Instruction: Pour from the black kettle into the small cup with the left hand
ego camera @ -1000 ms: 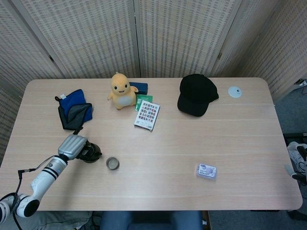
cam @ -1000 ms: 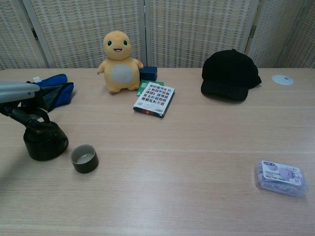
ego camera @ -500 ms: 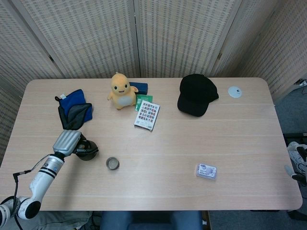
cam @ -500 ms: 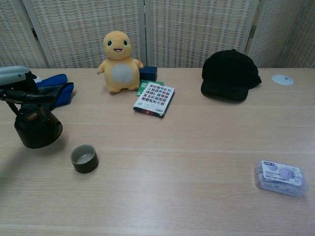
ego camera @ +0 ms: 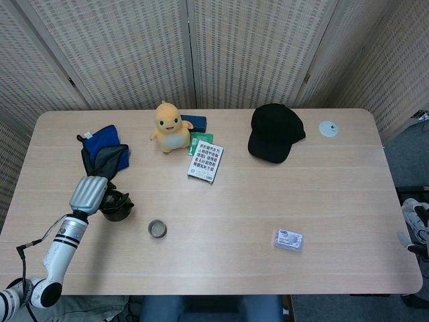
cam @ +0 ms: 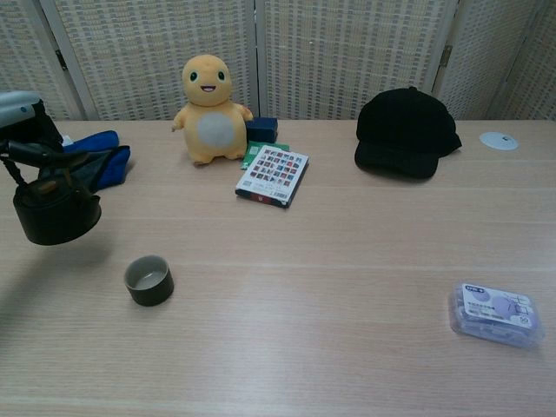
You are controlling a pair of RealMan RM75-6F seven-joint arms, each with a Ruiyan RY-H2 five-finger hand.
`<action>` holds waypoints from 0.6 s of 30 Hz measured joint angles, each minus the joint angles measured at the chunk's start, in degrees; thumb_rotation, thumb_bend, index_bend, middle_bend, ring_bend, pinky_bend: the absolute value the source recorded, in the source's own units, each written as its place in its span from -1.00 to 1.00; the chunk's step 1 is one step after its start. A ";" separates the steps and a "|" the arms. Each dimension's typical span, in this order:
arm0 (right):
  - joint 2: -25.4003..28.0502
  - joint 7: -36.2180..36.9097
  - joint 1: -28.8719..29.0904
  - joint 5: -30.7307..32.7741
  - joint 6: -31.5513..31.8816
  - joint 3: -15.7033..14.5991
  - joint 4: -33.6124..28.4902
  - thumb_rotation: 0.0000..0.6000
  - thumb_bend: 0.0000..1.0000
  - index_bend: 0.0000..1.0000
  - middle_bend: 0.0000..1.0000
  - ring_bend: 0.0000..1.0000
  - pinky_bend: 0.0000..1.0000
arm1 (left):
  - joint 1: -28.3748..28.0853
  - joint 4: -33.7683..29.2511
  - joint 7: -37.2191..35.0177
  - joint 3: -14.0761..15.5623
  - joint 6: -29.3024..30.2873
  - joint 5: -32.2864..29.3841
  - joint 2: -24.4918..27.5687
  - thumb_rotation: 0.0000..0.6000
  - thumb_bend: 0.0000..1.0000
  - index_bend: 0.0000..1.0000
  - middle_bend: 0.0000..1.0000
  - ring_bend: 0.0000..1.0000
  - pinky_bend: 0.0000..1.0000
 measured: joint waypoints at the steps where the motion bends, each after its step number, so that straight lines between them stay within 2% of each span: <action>1: 0.01 0.01 0.00 0.01 -0.03 -0.02 0.00 1.00 -0.66 -0.24 -0.23 -0.37 -0.23 | 0.01 -0.07 0.11 -0.01 0.00 0.07 0.12 0.06 -0.35 1.00 1.00 0.90 -0.52; 18: -0.29 0.12 0.19 0.05 -0.51 -0.05 0.23 1.00 -0.66 -0.24 -0.23 -0.37 -0.23 | 0.48 -2.02 2.62 0.76 1.97 4.40 2.19 0.16 -0.33 1.00 1.00 0.92 -0.20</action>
